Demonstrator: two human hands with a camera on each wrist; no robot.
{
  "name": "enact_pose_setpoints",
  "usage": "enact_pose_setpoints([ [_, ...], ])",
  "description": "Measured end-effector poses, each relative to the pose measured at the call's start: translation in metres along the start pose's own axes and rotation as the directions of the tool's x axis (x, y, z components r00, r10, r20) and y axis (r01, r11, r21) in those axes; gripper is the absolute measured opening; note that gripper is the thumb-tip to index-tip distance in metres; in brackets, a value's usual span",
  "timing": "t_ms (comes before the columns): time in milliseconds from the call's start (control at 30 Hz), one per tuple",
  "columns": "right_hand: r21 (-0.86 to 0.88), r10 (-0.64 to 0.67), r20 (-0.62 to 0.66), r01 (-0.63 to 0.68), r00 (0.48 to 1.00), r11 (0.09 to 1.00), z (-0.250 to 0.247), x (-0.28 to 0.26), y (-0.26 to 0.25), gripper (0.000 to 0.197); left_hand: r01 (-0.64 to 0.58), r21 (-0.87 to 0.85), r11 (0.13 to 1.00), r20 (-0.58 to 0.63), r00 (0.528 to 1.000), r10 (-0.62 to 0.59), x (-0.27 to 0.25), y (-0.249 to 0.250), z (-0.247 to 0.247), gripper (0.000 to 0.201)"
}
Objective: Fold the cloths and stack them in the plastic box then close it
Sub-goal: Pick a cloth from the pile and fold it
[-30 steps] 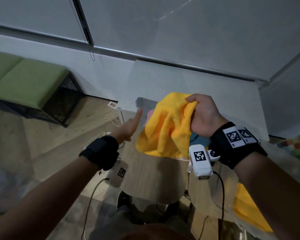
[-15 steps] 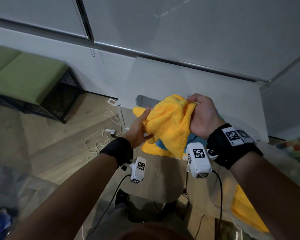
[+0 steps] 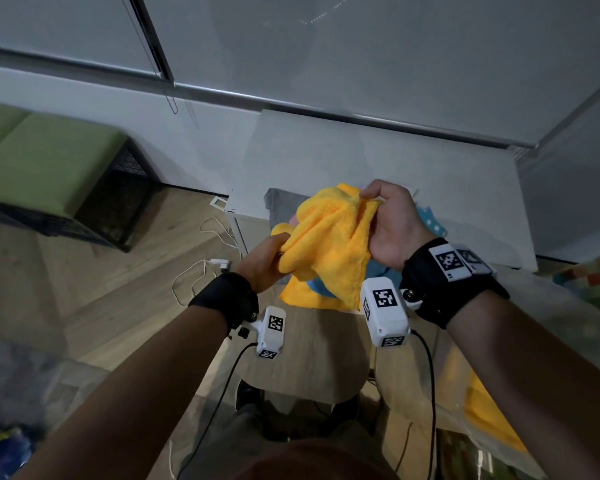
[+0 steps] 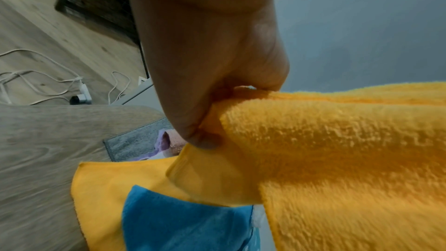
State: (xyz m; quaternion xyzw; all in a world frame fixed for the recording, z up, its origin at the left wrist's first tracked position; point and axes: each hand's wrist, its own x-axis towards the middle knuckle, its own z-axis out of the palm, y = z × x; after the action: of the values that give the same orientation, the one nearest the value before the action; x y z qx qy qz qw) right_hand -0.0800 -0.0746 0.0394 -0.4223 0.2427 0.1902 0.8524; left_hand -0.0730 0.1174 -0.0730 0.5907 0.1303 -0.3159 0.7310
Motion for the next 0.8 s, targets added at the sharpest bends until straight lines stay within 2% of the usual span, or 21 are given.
enact_pose_setpoints([
  [100, 0.029, 0.016, 0.007, -0.017, 1.000, 0.999, -0.003, 0.005, 0.000, 0.016, -0.039, 0.185, 0.982, -0.145, 0.987, 0.066, 0.005, 0.000, -0.007, 0.018],
  [167, 0.029, 0.044, 0.028, -0.045, 0.999, 0.999, -0.008, 0.011, 0.000, 0.041, -0.099, 0.279, 0.955, -0.255, 0.951, 0.173, 0.009, 0.001, -0.014, 0.027],
  [233, -0.002, 0.070, 0.031, -0.070, 0.997, 0.998, -0.011, 0.015, 0.000, 0.061, -0.168, 0.432, 0.886, -0.319, 0.891, 0.324, 0.010, 0.005, -0.024, 0.033],
  [267, -0.036, 0.067, 0.023, -0.066, 0.997, 0.997, -0.016, 0.017, 0.000, 0.062, -0.194, 0.495, 0.847, -0.322, 0.864, 0.386, 0.009, 0.010, -0.028, 0.032],
  [333, -0.152, 0.017, -0.054, -0.024, 0.998, 0.988, -0.025, 0.016, -0.001, 0.044, -0.239, 0.533, 0.812, -0.305, 0.841, 0.448, 0.005, 0.025, -0.037, 0.033],
  [367, -0.206, -0.026, -0.116, 0.002, 0.993, 0.979, -0.031, 0.014, -0.002, 0.035, -0.257, 0.511, 0.820, -0.304, 0.839, 0.452, 0.004, 0.033, -0.040, 0.037],
  [467, -0.356, -0.136, -0.283, 0.028, 0.949, 0.934, -0.059, 0.013, -0.001, 0.034, -0.267, 0.355, 0.896, -0.365, 0.843, 0.396, 0.002, 0.056, -0.050, 0.044],
  [533, -0.443, -0.170, -0.329, 0.007, 0.929, 0.896, -0.076, 0.012, -0.001, 0.023, -0.230, 0.313, 0.921, -0.405, 0.845, 0.348, 0.003, 0.067, -0.057, 0.045],
  [633, -0.501, -0.170, -0.351, -0.032, 0.921, 0.865, -0.093, 0.007, 0.002, 0.007, -0.180, 0.379, 0.908, -0.396, 0.855, 0.335, 0.001, 0.080, -0.065, 0.049],
  [667, -0.505, -0.183, -0.370, -0.032, 0.911, 0.863, -0.097, 0.007, 0.003, 0.009, -0.167, 0.384, 0.908, -0.370, 0.873, 0.318, -0.002, 0.083, -0.065, 0.050],
  [767, -0.415, -0.225, -0.458, 0.017, 0.860, 0.910, -0.106, 0.005, 0.004, 0.040, -0.189, 0.357, 0.915, -0.247, 0.925, 0.287, -0.014, 0.086, -0.056, 0.053],
  [800, -0.369, -0.238, -0.463, 0.058, 0.853, 0.927, -0.108, 0.004, 0.003, 0.042, -0.210, 0.344, 0.915, -0.213, 0.932, 0.293, -0.016, 0.085, -0.054, 0.053],
])
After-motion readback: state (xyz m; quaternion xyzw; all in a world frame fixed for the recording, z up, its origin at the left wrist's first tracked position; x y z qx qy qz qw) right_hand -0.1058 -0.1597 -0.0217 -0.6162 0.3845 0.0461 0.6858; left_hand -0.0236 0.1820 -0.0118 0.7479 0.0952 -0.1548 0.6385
